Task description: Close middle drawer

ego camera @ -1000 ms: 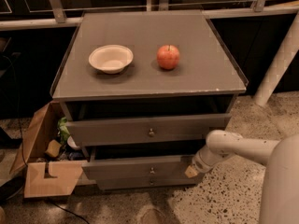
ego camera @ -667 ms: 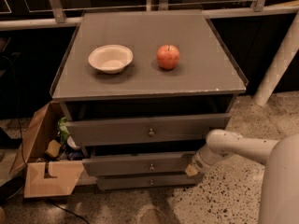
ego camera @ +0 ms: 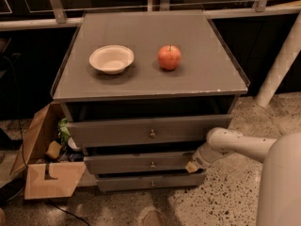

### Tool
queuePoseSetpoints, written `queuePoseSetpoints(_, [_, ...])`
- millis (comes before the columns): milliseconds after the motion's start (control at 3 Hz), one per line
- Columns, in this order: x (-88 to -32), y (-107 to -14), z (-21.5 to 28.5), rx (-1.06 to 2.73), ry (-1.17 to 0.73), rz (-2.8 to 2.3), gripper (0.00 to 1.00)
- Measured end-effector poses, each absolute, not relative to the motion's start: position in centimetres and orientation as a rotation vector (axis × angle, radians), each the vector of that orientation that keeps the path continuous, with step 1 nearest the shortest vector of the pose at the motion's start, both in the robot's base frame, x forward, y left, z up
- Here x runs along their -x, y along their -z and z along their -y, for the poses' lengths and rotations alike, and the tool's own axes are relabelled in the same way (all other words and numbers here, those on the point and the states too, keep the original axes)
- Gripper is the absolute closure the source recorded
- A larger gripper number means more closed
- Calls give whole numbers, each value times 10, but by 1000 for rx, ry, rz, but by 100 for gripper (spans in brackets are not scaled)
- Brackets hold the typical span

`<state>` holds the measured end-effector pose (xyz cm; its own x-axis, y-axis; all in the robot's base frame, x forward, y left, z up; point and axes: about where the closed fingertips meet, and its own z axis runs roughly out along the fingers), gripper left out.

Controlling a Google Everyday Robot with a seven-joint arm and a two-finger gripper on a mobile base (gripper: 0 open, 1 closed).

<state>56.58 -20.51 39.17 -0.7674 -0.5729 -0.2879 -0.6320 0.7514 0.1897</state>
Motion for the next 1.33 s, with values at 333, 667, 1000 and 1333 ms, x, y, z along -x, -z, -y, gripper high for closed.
queuePoseSetpoints(333, [-580, -393, 210, 922, -387, -2726, 100])
queuePoseSetpoints(667, [-588, -394, 213, 899, -367, -2718, 100])
queuePoseSetpoints(1000, [-587, -394, 213, 899, -371, -2720, 100])
queuePoseSetpoints(1333, [-557, -397, 223, 896, -426, -2769, 100])
